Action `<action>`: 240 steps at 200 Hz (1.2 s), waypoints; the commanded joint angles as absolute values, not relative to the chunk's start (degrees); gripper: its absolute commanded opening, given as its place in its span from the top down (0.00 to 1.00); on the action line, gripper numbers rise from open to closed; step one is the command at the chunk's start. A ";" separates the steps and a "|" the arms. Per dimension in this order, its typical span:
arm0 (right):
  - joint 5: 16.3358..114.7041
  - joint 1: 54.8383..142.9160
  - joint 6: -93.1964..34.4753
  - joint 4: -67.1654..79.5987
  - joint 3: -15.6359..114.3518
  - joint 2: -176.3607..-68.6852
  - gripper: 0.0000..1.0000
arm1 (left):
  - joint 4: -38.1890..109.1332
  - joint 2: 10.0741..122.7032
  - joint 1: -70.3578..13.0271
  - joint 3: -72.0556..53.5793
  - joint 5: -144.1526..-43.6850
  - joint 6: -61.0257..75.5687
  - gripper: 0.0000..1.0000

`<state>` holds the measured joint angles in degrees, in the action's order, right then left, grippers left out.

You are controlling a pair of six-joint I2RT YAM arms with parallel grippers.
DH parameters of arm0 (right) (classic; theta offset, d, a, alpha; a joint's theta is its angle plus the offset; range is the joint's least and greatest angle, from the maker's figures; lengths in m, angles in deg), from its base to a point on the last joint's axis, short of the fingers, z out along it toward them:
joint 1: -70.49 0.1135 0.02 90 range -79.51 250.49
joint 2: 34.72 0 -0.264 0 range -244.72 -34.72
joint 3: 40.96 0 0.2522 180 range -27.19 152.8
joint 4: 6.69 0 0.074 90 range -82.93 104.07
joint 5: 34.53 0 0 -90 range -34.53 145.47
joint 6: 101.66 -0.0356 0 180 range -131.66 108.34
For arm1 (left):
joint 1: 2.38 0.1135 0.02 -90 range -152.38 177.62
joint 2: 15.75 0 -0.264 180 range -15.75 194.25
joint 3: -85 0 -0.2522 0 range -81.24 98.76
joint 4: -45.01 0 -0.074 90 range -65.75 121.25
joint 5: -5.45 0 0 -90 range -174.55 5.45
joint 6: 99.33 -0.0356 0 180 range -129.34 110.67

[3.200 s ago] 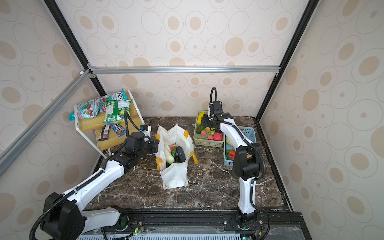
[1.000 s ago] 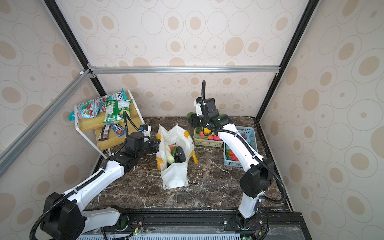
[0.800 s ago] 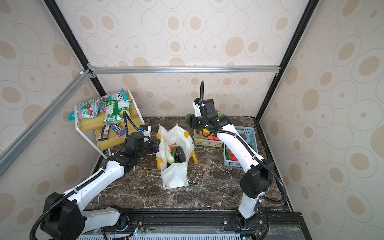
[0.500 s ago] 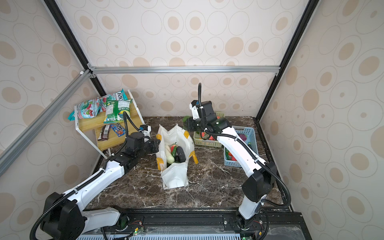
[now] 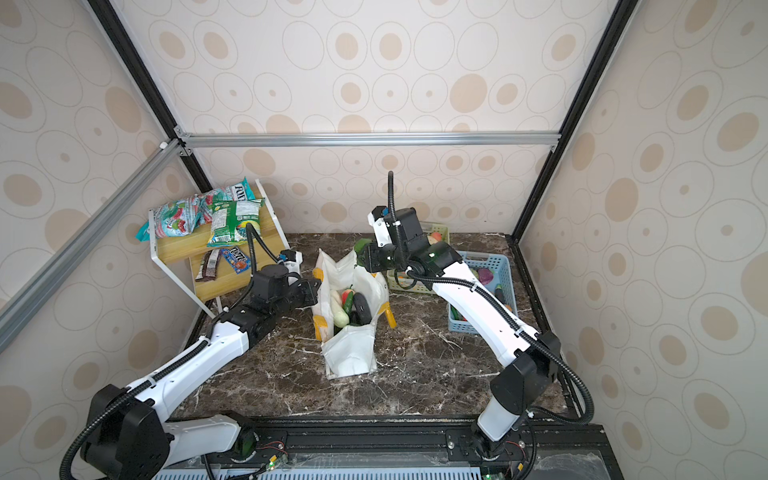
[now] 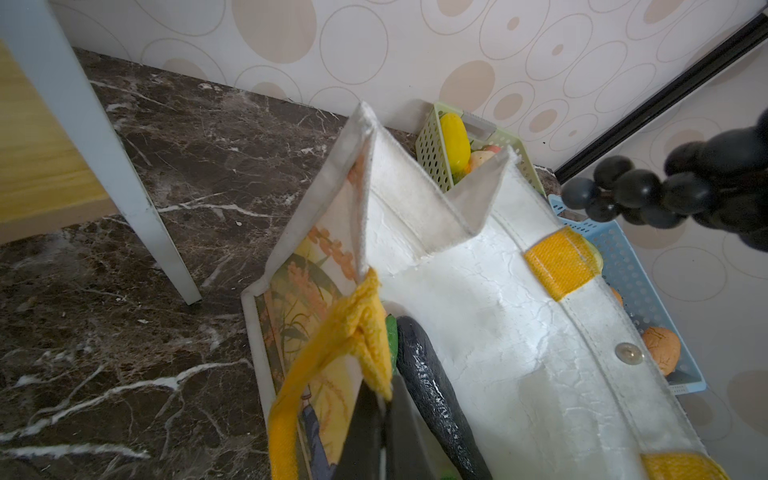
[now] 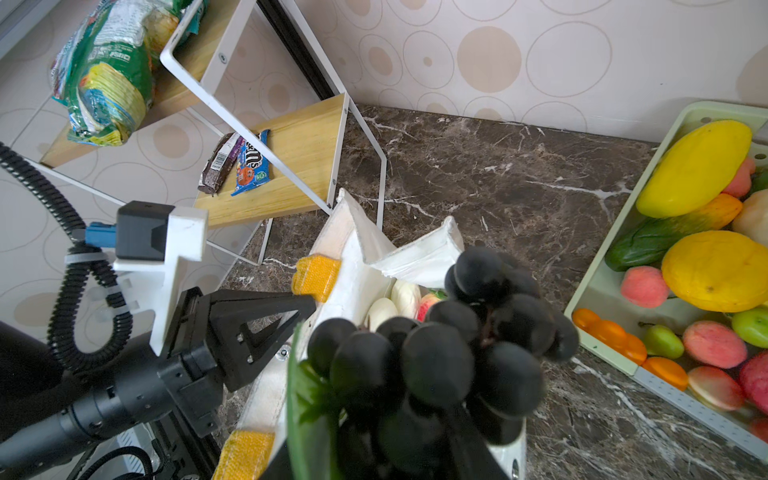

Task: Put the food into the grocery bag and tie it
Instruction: 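Carry the black grapes over the white bag opening, then lower the black grapes into the white bag and open the right gripper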

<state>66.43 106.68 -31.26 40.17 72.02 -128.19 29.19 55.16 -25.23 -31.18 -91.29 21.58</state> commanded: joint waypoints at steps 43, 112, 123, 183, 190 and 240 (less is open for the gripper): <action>67.56 109.43 -30.32 39.51 71.01 -125.34 0.62 | 30.44 54.47 -25.05 -31.41 -92.79 22.80 1.00; 69.12 112.99 -31.04 39.15 70.85 -127.06 0.62 | 30.35 54.26 -25.10 -31.33 -92.72 22.92 1.00; 69.58 113.68 -31.24 39.15 70.61 -127.66 0.62 | 30.31 54.16 -25.13 -31.30 -92.63 22.93 1.00; 73.22 115.41 -35.24 35.80 64.24 -130.17 0.62 | 29.76 53.86 -25.13 -30.70 -92.46 22.57 1.00; 73.36 115.45 -35.45 35.41 63.52 -130.46 0.62 | 29.75 53.94 -25.10 -30.61 -92.44 22.48 1.00; 73.35 115.48 -35.06 36.81 62.61 -135.32 0.61 | 29.68 54.21 -25.10 -29.91 -92.98 22.39 1.00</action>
<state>72.68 115.12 -34.84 37.33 62.76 -133.66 29.91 55.16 -25.25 -31.31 -92.10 22.37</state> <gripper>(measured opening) 0.391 0.047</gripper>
